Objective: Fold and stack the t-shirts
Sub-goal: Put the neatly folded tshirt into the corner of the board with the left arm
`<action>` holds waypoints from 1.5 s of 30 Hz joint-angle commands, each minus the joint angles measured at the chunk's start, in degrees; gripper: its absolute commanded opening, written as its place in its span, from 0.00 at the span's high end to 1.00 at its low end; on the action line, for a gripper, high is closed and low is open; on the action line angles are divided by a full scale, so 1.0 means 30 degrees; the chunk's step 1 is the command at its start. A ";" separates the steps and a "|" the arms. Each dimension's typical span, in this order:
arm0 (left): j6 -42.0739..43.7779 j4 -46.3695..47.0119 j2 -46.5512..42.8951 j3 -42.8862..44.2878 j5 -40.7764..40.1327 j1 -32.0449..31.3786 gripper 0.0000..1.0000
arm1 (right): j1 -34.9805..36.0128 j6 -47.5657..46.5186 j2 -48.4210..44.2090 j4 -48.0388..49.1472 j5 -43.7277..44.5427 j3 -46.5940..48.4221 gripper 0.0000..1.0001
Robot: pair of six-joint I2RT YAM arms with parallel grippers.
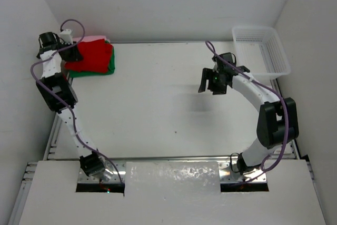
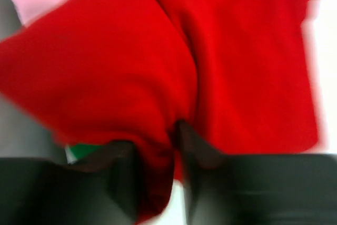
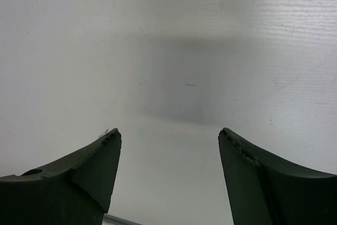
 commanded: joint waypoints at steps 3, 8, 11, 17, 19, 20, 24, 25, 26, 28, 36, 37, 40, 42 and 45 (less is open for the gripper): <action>-0.0616 0.2011 0.2017 0.2300 -0.1824 0.0404 0.43 | 0.0284 -0.0305 0.0213 -0.0250 -0.0127 0.1088 0.29; -0.2664 0.4353 0.0119 0.0488 -0.5598 0.0404 0.00 | 0.0460 -0.0305 0.0096 -0.0221 -0.0273 0.1058 0.29; -0.3021 0.4416 -0.1172 -0.0188 -0.8175 0.0433 0.00 | 0.0548 -0.0364 0.0037 -0.0279 -0.0273 0.1088 0.29; -0.2205 0.3974 -0.2375 -0.1621 -1.0381 0.1136 0.00 | 0.0636 -0.0452 -0.0226 -0.0221 -0.0156 0.0971 0.28; -0.1908 0.3917 -0.2493 -0.2236 -1.0878 0.1136 0.00 | 0.0636 -0.0452 -0.0226 -0.0220 -0.0156 0.0971 0.28; -0.1763 0.3887 -0.2493 -0.2384 -1.1086 0.1136 0.00 | 0.0665 -0.0452 -0.0197 -0.0163 -0.0272 0.1000 0.29; -0.1819 0.4323 -0.2697 -0.3000 -1.1965 0.1136 0.01 | 0.0753 -0.0481 -0.0080 -0.0396 -0.0303 0.1292 0.29; -0.2023 0.4471 -0.2785 -0.3001 -1.1909 0.1107 0.02 | 0.0782 -0.0452 -0.0051 -0.0425 -0.0303 0.1351 0.29; -0.2141 0.4647 -0.3076 -0.3001 -1.1271 0.1107 0.05 | 0.0782 -0.0452 -0.0022 -0.0368 -0.0274 0.1322 0.29; -0.2375 0.5436 -0.3691 -0.3497 -0.9721 0.1078 0.19 | 0.0841 -0.0364 0.0037 -0.0338 -0.0273 0.1293 0.29; -0.2963 0.9688 -0.7532 -0.8010 -0.9565 -0.0238 0.84 | 0.1280 -0.0246 0.0593 -0.0863 -0.0098 0.1732 0.31; -0.2962 0.9456 -0.7155 -0.7837 -0.9217 -0.0473 0.92 | 0.1309 -0.0275 0.0826 -0.1097 -0.0098 0.1877 0.31; -0.3166 0.8636 -0.5258 -0.6814 -0.8947 -0.0650 0.99 | 0.1368 -0.0217 0.1179 -0.1275 -0.0068 0.2228 0.32; -0.3429 0.7494 -0.3964 -0.5058 -0.9967 -0.0651 1.00 | 0.1456 -0.0217 0.1443 -0.1421 -0.0069 0.2666 0.32; -0.3257 0.6232 -0.1882 -0.3150 -1.0559 -0.0534 1.00 | 0.1485 -0.0305 0.1677 -0.1743 0.0077 0.3311 0.32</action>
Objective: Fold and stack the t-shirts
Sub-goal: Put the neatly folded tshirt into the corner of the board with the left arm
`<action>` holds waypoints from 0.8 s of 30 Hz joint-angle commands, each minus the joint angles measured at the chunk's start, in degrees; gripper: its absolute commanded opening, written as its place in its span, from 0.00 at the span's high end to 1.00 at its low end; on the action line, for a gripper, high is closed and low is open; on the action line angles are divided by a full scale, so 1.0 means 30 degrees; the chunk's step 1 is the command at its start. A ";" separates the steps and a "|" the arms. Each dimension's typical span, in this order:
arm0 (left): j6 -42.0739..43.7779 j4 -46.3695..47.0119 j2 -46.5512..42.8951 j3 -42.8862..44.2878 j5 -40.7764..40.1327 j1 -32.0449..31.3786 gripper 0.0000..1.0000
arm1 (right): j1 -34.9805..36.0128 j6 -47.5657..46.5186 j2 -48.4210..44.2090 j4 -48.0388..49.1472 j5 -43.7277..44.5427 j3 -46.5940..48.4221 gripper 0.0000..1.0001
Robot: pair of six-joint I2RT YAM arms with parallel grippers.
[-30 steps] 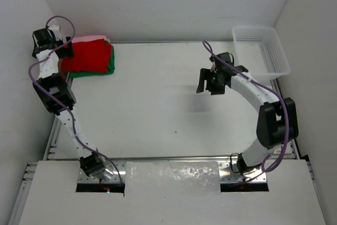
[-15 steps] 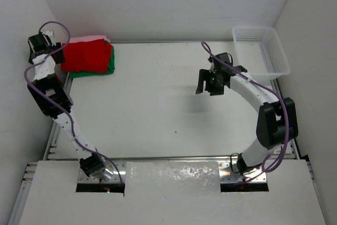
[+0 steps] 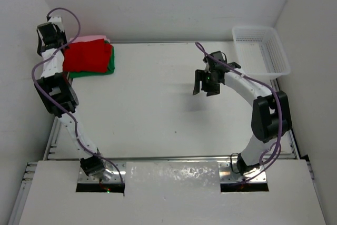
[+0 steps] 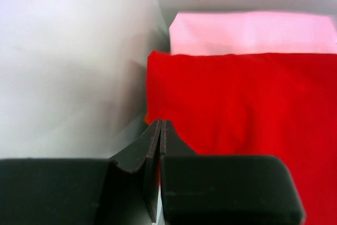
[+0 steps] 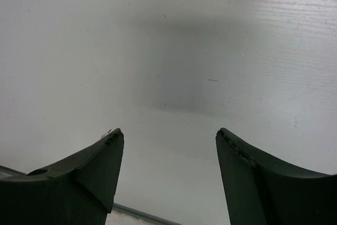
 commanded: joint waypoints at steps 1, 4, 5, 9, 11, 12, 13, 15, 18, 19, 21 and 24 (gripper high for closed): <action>-0.0152 -0.1405 0.2259 0.1325 -0.1386 0.0275 1.00 | 0.0167 -0.0232 0.0024 -0.0381 0.0260 0.1500 0.32; 0.0170 -0.0939 0.2846 0.1268 -0.2764 0.0304 1.00 | 0.0138 -0.0262 0.0171 -0.0500 0.0320 0.1676 0.32; 0.0229 -0.0820 0.2994 0.1268 -0.3174 0.0304 1.00 | 0.0138 -0.0262 0.0171 -0.0500 0.0290 0.1677 0.32; 0.0697 -0.0380 0.3756 0.1268 -0.4699 0.0333 1.00 | 0.0138 -0.0320 0.0229 -0.0558 0.0260 0.1735 0.32; 0.0786 -0.0263 0.4020 0.1151 -0.4790 0.0333 1.00 | 0.0138 -0.0378 0.0171 -0.0558 0.0289 0.1735 0.32; 0.0815 -0.0176 0.4079 0.1121 -0.4848 0.0333 1.00 | 0.0138 -0.0408 0.0171 -0.0587 0.0261 0.1735 0.32; 0.0816 0.0028 0.4050 0.1034 -0.4935 0.0333 1.00 | 0.0138 -0.0437 0.0142 -0.0616 0.0290 0.1706 0.32; 0.0699 0.0176 0.3934 0.1004 -0.4849 0.0333 0.90 | 0.0167 -0.0467 0.0083 -0.0617 0.0261 0.1648 0.31; 0.0581 0.0469 0.3175 0.1004 -0.4440 0.0246 0.70 | 0.0138 -0.0496 -0.0063 -0.0617 0.0260 0.1502 0.32; 0.0581 0.0731 0.2939 0.1033 -0.4438 0.0130 0.60 | 0.0138 -0.0496 -0.0180 -0.0588 0.0290 0.1443 0.32; 0.0669 0.0909 0.2384 0.1179 -0.4554 -0.0017 0.55 | 0.0138 -0.0467 -0.0268 -0.0529 0.0319 0.1326 0.31; 0.0494 0.1056 0.1620 0.1850 -0.4964 -0.0339 0.47 | 0.0138 -0.0496 -0.0590 -0.0470 0.0406 0.1237 0.31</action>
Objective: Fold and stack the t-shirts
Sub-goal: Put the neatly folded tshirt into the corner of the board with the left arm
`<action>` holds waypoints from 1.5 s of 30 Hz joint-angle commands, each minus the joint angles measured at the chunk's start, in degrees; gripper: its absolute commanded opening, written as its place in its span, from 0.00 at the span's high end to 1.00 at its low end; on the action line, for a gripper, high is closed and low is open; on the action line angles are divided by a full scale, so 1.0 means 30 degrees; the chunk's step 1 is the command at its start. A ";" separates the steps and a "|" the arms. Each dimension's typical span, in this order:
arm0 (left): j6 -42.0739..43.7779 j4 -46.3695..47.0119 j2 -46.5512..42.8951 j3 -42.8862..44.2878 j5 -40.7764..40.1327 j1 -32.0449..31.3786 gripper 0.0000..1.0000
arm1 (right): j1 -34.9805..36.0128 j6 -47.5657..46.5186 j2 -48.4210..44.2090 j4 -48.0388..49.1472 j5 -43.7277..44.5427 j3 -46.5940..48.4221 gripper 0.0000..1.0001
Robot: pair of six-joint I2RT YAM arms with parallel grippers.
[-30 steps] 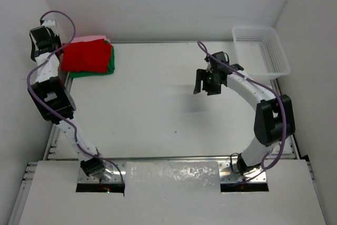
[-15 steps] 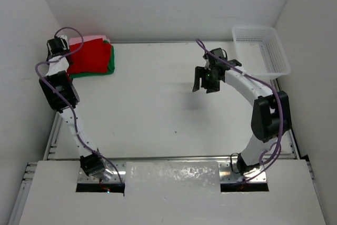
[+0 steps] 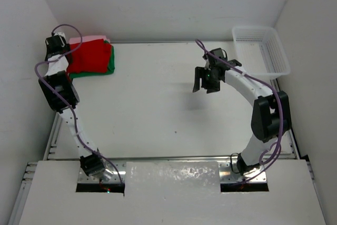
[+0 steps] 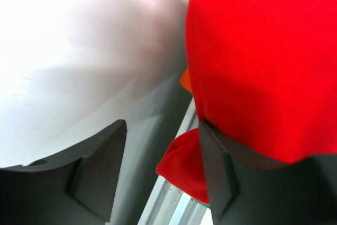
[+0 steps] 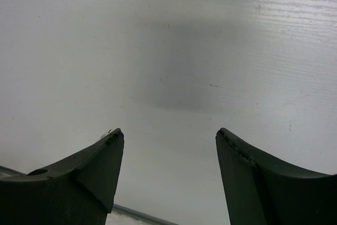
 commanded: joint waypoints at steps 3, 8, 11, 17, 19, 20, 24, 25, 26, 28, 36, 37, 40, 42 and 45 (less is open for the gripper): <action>-0.0776 0.0612 -0.3329 0.1745 -0.0493 -0.0691 0.41 | 0.0116 -0.0321 -0.1073 -0.0040 0.0473 0.0159 0.31; -0.0428 -0.1962 -0.6194 0.0906 0.1522 -0.2237 0.41 | 0.0057 -0.0643 -0.2299 -0.0218 0.1466 -0.0802 0.28; 0.0714 -0.3253 -0.8775 -0.2015 0.2405 -0.4052 0.41 | -0.0352 -0.0615 -0.3528 0.0162 0.1646 -0.2298 0.27; 0.1477 -0.6356 -1.4137 -0.8957 0.5657 -0.6312 0.42 | -0.1406 -0.0849 -0.6923 0.0779 0.1616 -0.5784 0.22; 0.2120 -0.6861 -1.6180 -1.1044 0.6271 -0.6637 0.42 | -0.1815 -0.0908 -0.7836 0.0896 0.1616 -0.7011 0.20; 0.2442 -0.7153 -1.6978 -1.3201 0.6390 -0.6987 0.42 | -0.1905 -0.0937 -0.8305 0.1070 0.1587 -0.7425 0.19; 0.4229 -0.7742 -1.9853 -1.8164 0.6160 -0.7547 0.42 | -0.2140 -0.0850 -1.0414 0.1687 0.1265 -0.9474 0.16; 0.4319 -0.7713 -2.0698 -2.0001 0.5432 -0.7576 0.42 | -0.2169 -0.0820 -1.0622 0.1803 0.1207 -0.9683 0.16; 0.4465 -0.7365 -2.1199 -2.0947 0.5135 -0.7577 0.42 | -0.2169 -0.0733 -1.0856 0.1950 0.1206 -0.9975 0.15; 0.4905 -0.6430 -2.2723 -2.3664 0.4373 -0.7548 0.42 | -0.2199 -0.0732 -1.1384 0.2184 0.1439 -1.0708 0.14; 0.3239 -0.2704 -2.5332 -2.8981 0.0942 -0.7548 0.42 | -0.2228 -0.0791 -1.2089 0.2479 0.1472 -1.2057 0.12; 0.3120 -0.2529 -2.5538 -2.9448 0.1087 -0.7576 0.42 | -0.2199 -0.0762 -1.2118 0.2362 0.1412 -1.2058 0.12; 0.3061 -0.2177 -2.6184 -2.9891 0.0680 -0.7548 0.43 | -0.2199 -0.0412 -1.2381 0.2215 0.1615 -1.2175 0.12; 0.3206 -0.2263 -2.6447 -2.9951 0.0882 -0.7548 0.43 | -0.2199 -0.0322 -1.2966 0.2331 0.1675 -1.2379 0.11; 0.3295 -0.2322 -2.6740 -3.0097 0.1030 -0.7577 0.43 | -0.2199 -0.0030 -1.3845 0.2711 0.2083 -1.2759 0.11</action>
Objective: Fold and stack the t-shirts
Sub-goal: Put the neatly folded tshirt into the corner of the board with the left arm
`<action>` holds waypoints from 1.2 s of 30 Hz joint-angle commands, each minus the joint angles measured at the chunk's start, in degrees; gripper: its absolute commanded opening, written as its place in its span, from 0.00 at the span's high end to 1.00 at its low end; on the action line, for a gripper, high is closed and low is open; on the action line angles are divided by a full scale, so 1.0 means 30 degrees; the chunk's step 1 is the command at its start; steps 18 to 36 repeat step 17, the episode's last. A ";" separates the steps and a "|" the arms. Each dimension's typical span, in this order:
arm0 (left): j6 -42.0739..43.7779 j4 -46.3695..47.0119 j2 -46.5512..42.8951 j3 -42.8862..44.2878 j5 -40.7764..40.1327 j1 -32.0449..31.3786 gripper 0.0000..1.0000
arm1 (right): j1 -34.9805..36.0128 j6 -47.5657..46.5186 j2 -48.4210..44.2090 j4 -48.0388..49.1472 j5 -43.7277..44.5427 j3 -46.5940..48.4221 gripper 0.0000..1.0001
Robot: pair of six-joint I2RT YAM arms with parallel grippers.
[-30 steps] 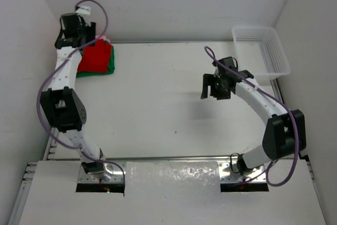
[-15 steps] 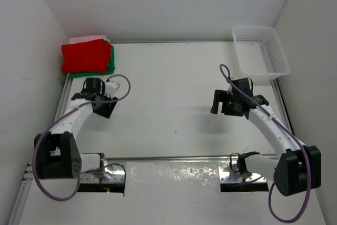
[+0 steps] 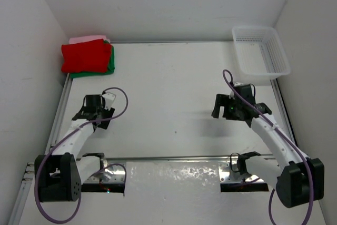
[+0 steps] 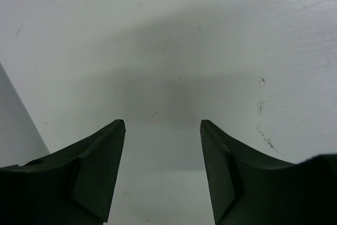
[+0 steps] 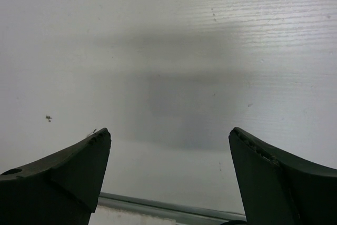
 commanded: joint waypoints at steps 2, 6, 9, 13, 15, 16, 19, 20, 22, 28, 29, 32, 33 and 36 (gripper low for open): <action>-0.0049 0.1102 -0.0695 -0.0226 -0.0150 -0.0094 0.43 | -0.0042 0.0510 -0.1410 0.0869 0.0613 -0.0470 0.10; -0.0048 0.1161 -0.0784 -0.0344 -0.0150 -0.0094 0.43 | -0.0042 0.0715 -0.1617 0.0812 0.0410 -0.0764 0.10; 0.0039 0.1102 -0.0754 -0.0344 -0.0062 -0.0094 0.43 | -0.0042 0.0891 -0.1705 0.0607 0.0438 -0.0852 0.10; 0.0039 0.1161 -0.0754 -0.0344 -0.0033 -0.0094 0.43 | -0.0042 0.0891 -0.2231 0.0694 0.0467 -0.1057 0.10; 0.0039 0.1131 -0.0754 -0.0344 -0.0062 -0.0065 0.43 | -0.0042 0.0862 -0.2757 0.0984 0.0410 -0.1291 0.10; 0.0039 0.1131 -0.0725 -0.0344 -0.0062 -0.0094 0.43 | -0.0042 0.0833 -0.2992 0.1190 0.0380 -0.1437 0.10; 0.0039 0.1160 -0.0725 -0.0344 -0.0062 -0.0065 0.43 | -0.0042 0.0804 -0.3198 0.1395 0.0292 -0.1641 0.10; 0.0039 0.1160 -0.0725 -0.0344 -0.0062 -0.0065 0.43 | -0.0042 0.0804 -0.3198 0.1395 0.0292 -0.1641 0.10; 0.0039 0.1160 -0.0725 -0.0344 -0.0062 -0.0065 0.43 | -0.0042 0.0804 -0.3198 0.1395 0.0292 -0.1641 0.10; 0.0039 0.1160 -0.0725 -0.0344 -0.0062 -0.0065 0.43 | -0.0042 0.0804 -0.3198 0.1395 0.0292 -0.1641 0.10; 0.0039 0.1160 -0.0725 -0.0344 -0.0062 -0.0065 0.43 | -0.0042 0.0804 -0.3198 0.1395 0.0292 -0.1641 0.10; 0.0039 0.1160 -0.0725 -0.0344 -0.0062 -0.0065 0.43 | -0.0042 0.0804 -0.3198 0.1395 0.0292 -0.1641 0.10; 0.0039 0.1160 -0.0725 -0.0344 -0.0062 -0.0065 0.43 | -0.0042 0.0804 -0.3198 0.1395 0.0292 -0.1641 0.10; 0.0039 0.1160 -0.0725 -0.0344 -0.0062 -0.0065 0.43 | -0.0042 0.0804 -0.3198 0.1395 0.0292 -0.1641 0.10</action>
